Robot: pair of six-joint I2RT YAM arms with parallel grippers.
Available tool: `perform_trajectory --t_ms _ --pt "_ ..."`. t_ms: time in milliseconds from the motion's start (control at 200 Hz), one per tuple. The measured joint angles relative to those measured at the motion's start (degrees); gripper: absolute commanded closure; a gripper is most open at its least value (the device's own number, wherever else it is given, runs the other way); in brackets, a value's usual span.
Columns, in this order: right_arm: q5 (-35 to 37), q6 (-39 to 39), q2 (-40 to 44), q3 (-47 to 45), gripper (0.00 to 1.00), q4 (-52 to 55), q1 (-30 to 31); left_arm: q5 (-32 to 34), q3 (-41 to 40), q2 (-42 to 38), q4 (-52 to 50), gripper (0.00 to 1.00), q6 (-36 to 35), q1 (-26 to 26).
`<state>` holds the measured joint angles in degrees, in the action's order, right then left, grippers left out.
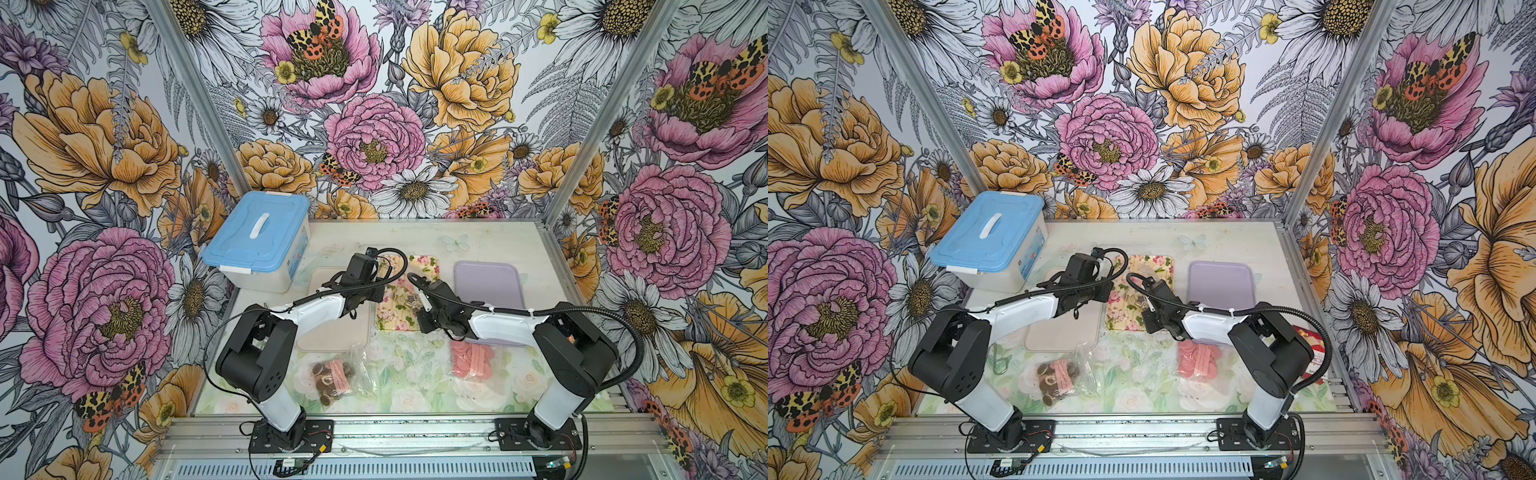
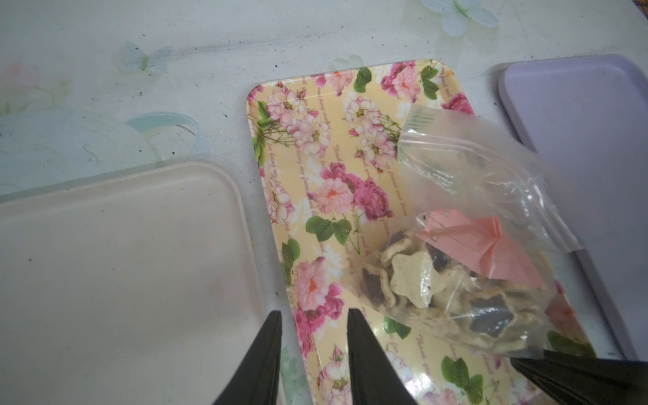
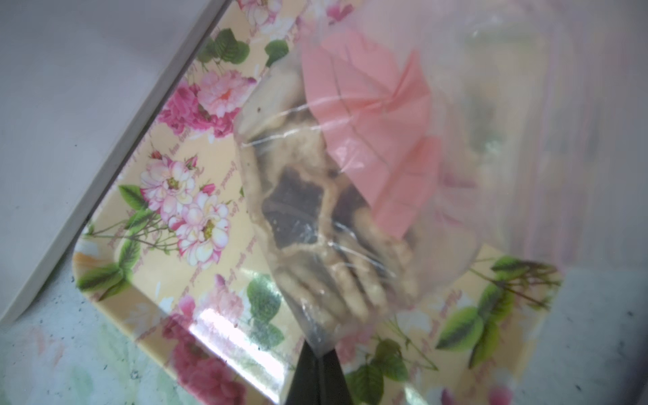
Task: Pour cookies out of the ziploc bag
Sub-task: 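Pour the cookies out of the ziploc bag onto the tray.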
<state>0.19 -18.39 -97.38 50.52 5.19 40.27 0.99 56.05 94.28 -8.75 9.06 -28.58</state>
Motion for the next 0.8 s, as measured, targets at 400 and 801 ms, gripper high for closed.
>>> perform_trajectory --t_ms 400,801 --pt "-4.0 -0.11 5.25 -2.84 1.0 -0.37 -3.58 -6.64 -0.52 0.11 1.14 0.66 -4.98 0.59" --pt "-6.27 -0.17 6.21 -4.57 1.0 -1.29 -6.29 -16.2 4.7 12.46 -3.39 0.67 -11.67 -2.08"
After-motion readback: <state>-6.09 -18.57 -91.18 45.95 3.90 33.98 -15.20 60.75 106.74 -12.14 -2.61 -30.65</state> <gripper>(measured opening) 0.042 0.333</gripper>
